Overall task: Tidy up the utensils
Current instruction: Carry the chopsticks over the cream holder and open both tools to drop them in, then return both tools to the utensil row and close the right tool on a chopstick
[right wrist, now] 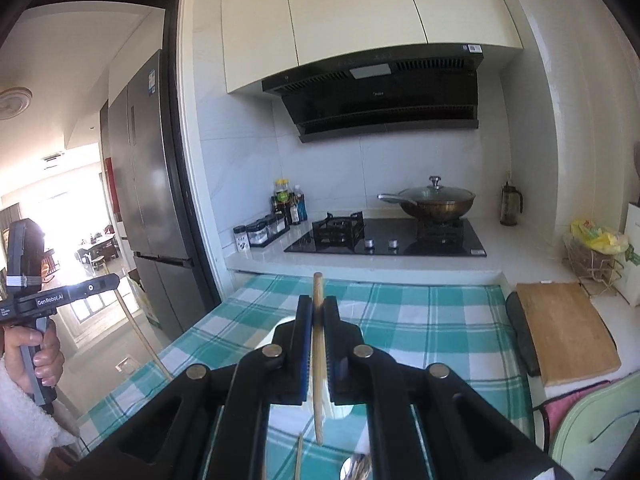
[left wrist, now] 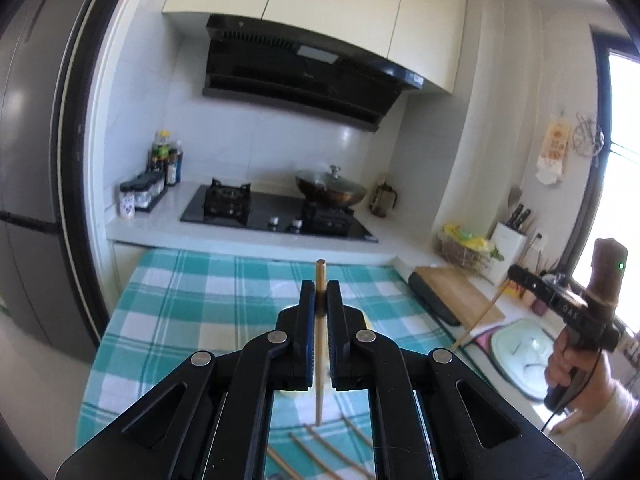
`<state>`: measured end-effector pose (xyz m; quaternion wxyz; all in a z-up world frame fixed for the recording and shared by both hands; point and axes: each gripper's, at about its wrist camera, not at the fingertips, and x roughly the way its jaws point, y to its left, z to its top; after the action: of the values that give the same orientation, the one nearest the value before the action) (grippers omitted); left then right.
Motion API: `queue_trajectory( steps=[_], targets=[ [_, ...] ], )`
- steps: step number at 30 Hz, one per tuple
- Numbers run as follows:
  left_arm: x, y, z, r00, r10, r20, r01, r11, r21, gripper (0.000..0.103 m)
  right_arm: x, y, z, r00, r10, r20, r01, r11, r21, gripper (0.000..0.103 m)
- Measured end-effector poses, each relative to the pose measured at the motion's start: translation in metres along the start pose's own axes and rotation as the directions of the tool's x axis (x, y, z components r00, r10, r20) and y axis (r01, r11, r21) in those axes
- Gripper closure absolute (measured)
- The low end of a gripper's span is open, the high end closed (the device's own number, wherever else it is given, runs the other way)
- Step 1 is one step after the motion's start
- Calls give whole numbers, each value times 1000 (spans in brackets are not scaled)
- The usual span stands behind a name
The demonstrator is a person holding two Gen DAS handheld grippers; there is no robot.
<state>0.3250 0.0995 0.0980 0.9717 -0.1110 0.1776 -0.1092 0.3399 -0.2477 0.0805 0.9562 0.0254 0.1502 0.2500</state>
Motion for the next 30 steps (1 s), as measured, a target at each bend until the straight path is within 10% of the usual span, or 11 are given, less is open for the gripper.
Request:
queue_trajectory(
  steps=[5, 9, 14, 22, 26, 30],
  targets=[
    [40, -8, 22, 993, 50, 106, -47, 998, -31, 100, 29, 4, 22, 992, -33, 122, 30, 999, 18, 97],
    [91, -4, 10, 996, 76, 43, -74, 996, -56, 100, 62, 3, 17, 985, -81, 154, 76, 996, 39, 97],
    [151, 8, -21, 987, 89, -137, -99, 993, -66, 100, 122, -10, -6, 994, -93, -53, 97, 993, 72, 97],
    [186, 15, -62, 938, 80, -337, -103, 993, -51, 99, 175, -28, -46, 951, -59, -304, 99, 988, 119, 95],
    [167, 22, -67, 943, 76, -325, -108, 991, -83, 48, 164, -33, -53, 958, -48, -283, 95, 983, 154, 71],
    [130, 32, -82, 942, 44, -332, -77, 993, -87, 44, 135, -33, -53, 972, -57, -230, 90, 986, 138, 61]
  ],
)
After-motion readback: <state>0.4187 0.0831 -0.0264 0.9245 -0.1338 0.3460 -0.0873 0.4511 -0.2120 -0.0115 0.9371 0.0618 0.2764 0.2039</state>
